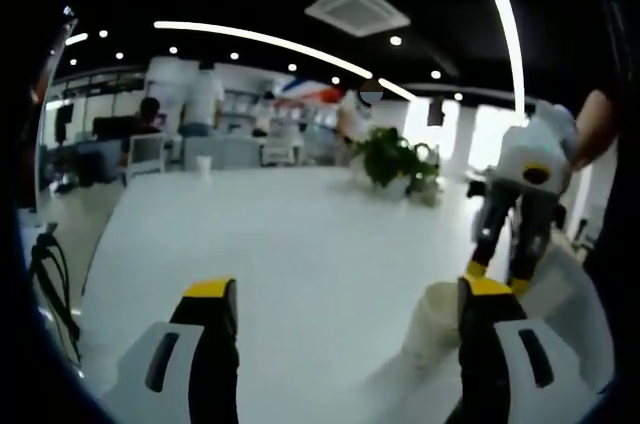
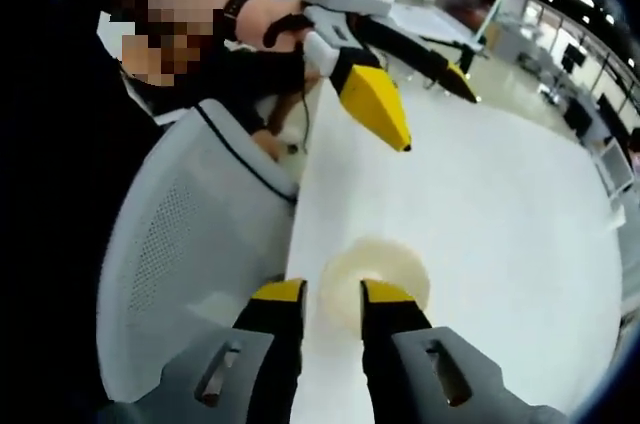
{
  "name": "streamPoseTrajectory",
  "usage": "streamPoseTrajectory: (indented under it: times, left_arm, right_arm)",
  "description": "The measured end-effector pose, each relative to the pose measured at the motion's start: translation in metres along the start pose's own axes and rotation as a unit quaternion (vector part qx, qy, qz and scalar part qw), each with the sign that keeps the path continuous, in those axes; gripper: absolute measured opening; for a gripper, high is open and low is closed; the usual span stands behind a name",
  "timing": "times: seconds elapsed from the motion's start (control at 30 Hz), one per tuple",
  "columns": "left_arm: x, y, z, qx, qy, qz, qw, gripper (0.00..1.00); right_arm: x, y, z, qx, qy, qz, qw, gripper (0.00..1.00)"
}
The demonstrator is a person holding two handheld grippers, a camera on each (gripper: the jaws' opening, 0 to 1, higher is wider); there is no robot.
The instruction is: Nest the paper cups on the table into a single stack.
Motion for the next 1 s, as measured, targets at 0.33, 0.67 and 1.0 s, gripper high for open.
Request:
streamPoseTrajectory:
  times: [0.33, 0.67, 1.0]
  left_arm:
    - [0.0, 0.001, 0.003, 0.0, 0.004, -0.005, 1.0, 0.9]
    - [0.002, 0.003, 0.005, -0.006, 0.012, -0.018, 0.9998, 0.89]
    - [0.004, 0.004, 0.009, -0.009, 0.02, -0.029, 0.9993, 0.88]
  right_arm:
    - [-0.002, -0.016, 0.006, 0.051, -0.007, -0.029, 0.9983, 0.38]
    - [0.004, -0.041, -0.007, 0.119, 0.035, -0.104, 0.9868, 0.58]
    - [0.005, -0.052, -0.02, 0.162, 0.077, -0.134, 0.9746, 0.73]
Point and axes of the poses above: the point that each gripper's makers call its tool centre point, and the gripper's own axes: y roughly forward along the fingers, x roughly to its right, z roughly out of its top, the point moved 9 cm from there along -y, roughly backward along the fingers, and after that the axes turned 10 degrees about z, right-handed, at the moved point
